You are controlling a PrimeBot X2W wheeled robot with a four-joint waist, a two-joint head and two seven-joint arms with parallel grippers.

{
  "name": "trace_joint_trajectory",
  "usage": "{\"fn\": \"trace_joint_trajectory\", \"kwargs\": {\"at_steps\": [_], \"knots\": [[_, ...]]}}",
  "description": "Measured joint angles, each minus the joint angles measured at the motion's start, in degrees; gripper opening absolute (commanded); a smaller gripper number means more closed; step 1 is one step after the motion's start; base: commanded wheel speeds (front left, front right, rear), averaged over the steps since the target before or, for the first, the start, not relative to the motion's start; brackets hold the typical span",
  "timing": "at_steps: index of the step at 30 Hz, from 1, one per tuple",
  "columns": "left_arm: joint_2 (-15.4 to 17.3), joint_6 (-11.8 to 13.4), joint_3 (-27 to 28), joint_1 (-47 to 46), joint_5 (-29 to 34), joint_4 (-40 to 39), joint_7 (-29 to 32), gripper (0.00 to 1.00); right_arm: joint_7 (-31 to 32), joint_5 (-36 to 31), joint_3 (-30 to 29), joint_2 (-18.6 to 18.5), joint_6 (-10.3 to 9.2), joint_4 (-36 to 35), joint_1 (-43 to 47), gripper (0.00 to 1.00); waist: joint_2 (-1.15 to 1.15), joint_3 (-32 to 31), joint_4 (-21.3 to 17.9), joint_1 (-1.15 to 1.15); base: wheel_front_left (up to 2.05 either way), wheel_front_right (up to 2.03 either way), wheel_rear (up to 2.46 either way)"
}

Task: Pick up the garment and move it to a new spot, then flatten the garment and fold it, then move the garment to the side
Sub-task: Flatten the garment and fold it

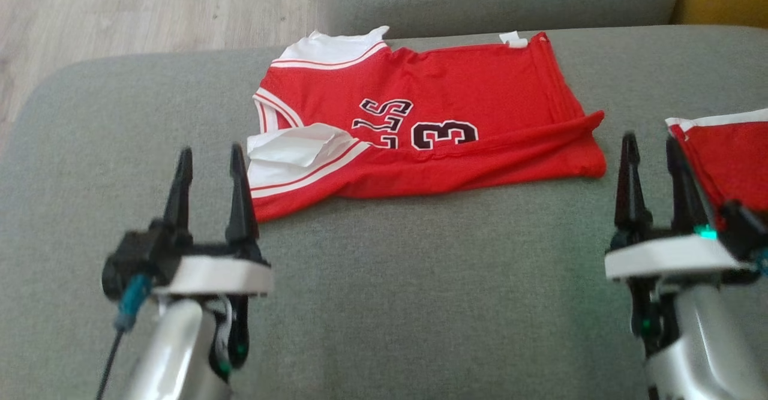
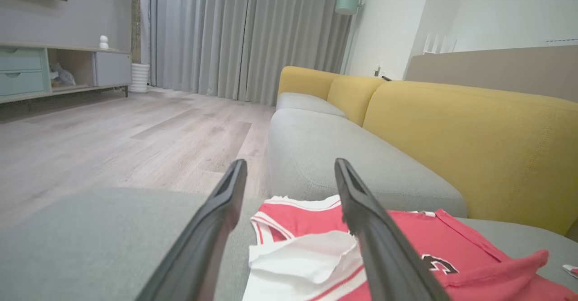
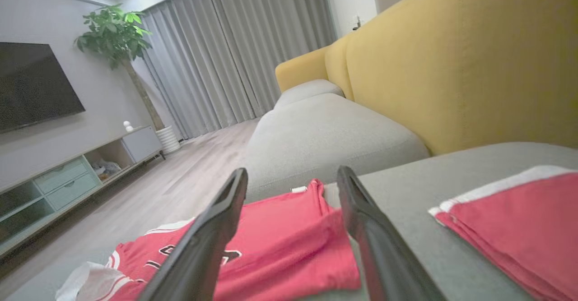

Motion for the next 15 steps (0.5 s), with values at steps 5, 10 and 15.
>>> {"fn": "trace_joint_trajectory", "kwargs": {"at_steps": [5,10,15], "knots": [[-2.5,-1.2,3.5,4.9,2.3,0.0,0.0,1.00,0.0,-0.8,-0.5,0.7,0.00,-1.8,4.8,1.00,0.00,-0.1,-0.6,0.00,0.00,0.00,0.00],[-3.5,-2.8,6.4,5.4,3.1,0.2,0.0,1.00,0.0,-0.3,0.8,1.0,0.00,-2.9,5.0,1.00,0.00,0.5,-1.2,0.01,0.00,0.00,0.00],[-4.1,-4.3,7.3,3.8,5.2,3.4,0.0,1.00,0.0,-0.3,2.2,1.0,0.00,-3.6,4.0,1.00,0.00,1.7,-1.9,0.01,0.00,0.00,0.00]]}}
